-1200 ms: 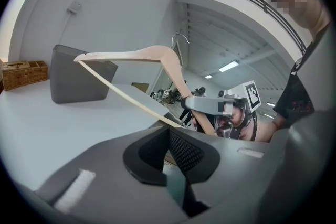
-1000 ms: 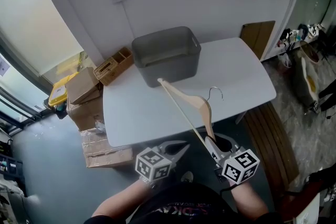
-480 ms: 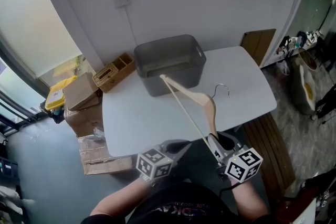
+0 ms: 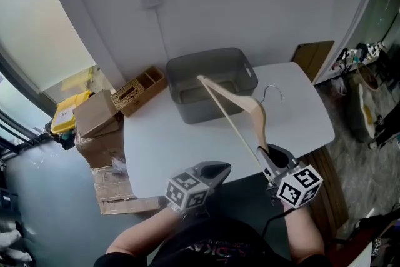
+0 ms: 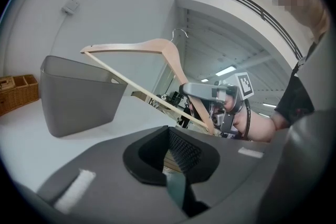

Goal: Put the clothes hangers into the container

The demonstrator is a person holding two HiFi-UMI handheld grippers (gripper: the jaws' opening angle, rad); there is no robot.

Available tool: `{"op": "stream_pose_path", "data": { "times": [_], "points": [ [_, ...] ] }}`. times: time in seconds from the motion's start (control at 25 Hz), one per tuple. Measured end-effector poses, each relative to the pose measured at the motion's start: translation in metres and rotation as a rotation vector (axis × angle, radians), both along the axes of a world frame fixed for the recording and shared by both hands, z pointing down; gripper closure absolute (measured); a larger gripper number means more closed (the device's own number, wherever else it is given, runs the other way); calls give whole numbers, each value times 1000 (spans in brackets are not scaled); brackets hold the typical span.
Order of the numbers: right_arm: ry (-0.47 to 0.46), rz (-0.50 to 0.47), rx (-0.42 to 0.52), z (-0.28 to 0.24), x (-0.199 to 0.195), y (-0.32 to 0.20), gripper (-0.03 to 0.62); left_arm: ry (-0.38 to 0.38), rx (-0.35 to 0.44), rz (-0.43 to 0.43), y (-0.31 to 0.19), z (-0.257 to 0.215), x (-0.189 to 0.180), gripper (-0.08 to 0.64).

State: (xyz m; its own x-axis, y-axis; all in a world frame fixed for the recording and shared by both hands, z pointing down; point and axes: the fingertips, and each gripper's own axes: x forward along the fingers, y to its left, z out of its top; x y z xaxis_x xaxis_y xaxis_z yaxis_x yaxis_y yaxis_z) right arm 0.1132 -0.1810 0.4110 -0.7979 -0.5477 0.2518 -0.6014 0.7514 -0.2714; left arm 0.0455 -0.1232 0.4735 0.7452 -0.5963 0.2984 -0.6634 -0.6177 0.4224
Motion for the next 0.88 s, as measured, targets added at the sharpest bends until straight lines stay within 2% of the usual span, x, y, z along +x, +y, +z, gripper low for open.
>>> {"op": "stream_pose_path", "data": {
  "times": [0.48, 0.88],
  "points": [
    [187, -79, 128, -20, -52, -68, 538, -28, 12, 44, -33, 8, -52, 557],
    [353, -163, 203, -35, -84, -114, 538, -16, 43, 3, -47, -1, -86, 557]
  ]
}}
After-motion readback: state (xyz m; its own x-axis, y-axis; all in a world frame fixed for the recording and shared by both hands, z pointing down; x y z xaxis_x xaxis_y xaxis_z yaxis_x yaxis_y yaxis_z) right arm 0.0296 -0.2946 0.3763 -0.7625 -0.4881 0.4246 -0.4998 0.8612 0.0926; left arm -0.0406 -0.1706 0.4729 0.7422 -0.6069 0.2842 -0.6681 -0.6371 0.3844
